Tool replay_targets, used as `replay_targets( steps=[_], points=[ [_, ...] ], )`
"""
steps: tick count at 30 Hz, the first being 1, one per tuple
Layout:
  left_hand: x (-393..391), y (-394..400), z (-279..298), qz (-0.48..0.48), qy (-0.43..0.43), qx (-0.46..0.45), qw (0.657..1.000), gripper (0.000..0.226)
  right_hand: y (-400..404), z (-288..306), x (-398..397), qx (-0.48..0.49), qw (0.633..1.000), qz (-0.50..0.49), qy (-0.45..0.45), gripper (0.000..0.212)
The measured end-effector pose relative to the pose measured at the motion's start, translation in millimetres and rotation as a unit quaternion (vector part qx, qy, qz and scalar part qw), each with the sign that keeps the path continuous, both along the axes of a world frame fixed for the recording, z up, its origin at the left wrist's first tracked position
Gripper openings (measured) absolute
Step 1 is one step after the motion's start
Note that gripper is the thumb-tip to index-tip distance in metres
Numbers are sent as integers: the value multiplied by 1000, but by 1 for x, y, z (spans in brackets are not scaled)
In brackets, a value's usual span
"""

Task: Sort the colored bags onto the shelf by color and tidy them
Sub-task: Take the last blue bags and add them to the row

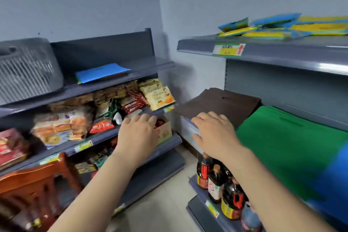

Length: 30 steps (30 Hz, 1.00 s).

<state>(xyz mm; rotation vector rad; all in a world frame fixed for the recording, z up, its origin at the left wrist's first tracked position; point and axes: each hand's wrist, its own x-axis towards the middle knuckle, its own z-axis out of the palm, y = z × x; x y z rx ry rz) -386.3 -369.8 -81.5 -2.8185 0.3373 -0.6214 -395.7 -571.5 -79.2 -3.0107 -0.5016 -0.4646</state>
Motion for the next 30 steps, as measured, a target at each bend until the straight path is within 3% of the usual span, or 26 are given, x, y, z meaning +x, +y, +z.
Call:
replay_targets(
  steps=[6,17,30],
  points=[
    [16,90,-2,112,-18,-28,993,46,92,7,59,-4,995,99,1,41],
    [108,195,-1,246,-43,-47,967,41,212,13,203,9,974,226,-23,38],
    [231,273,2,291,-43,-81,952,34,317,22,369,21,952,304,-17,43]
  ],
)
